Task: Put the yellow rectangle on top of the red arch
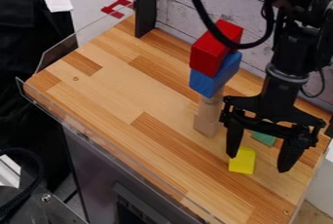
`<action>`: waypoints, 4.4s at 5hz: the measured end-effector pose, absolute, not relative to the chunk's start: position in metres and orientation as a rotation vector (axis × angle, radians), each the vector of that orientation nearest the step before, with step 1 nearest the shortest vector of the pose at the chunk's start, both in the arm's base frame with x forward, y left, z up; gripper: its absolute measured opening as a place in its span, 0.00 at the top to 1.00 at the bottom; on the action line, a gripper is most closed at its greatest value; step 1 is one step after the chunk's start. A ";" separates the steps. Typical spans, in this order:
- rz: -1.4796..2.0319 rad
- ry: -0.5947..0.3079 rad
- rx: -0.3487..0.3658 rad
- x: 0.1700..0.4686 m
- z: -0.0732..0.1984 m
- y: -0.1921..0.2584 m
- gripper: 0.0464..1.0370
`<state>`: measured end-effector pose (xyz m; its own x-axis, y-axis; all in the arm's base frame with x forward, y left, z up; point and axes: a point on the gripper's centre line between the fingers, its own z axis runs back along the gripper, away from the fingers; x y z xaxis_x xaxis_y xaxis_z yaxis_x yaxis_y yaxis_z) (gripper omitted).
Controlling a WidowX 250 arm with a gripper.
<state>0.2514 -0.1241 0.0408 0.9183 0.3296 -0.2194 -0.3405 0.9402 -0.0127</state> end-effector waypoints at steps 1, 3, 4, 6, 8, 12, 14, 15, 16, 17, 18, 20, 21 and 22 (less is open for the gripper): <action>0.347 0.245 -0.039 0.247 0.032 -0.124 0.04; 0.381 0.309 -0.185 0.240 0.022 -0.115 0.04; 0.389 0.292 -0.182 0.243 0.021 -0.113 0.04; 0.400 0.226 -0.066 0.249 0.014 -0.110 0.04; 0.426 0.166 -0.022 0.254 0.006 -0.112 0.04; 0.465 0.128 -0.030 0.258 0.002 -0.115 0.49; 0.209 0.184 -0.044 0.267 0.041 -0.122 0.49; 0.155 0.079 -0.036 0.279 0.095 -0.118 0.49; 0.121 -0.010 -0.030 0.286 0.138 -0.114 0.49; 0.119 -0.038 -0.029 0.282 0.156 -0.105 0.49; 0.138 -0.047 -0.035 0.272 0.168 -0.093 0.49; 0.178 -0.018 -0.062 0.249 0.164 -0.063 0.49; 0.173 -0.011 -0.076 0.248 0.164 -0.057 0.49; 0.164 0.002 -0.068 0.247 0.163 -0.049 0.49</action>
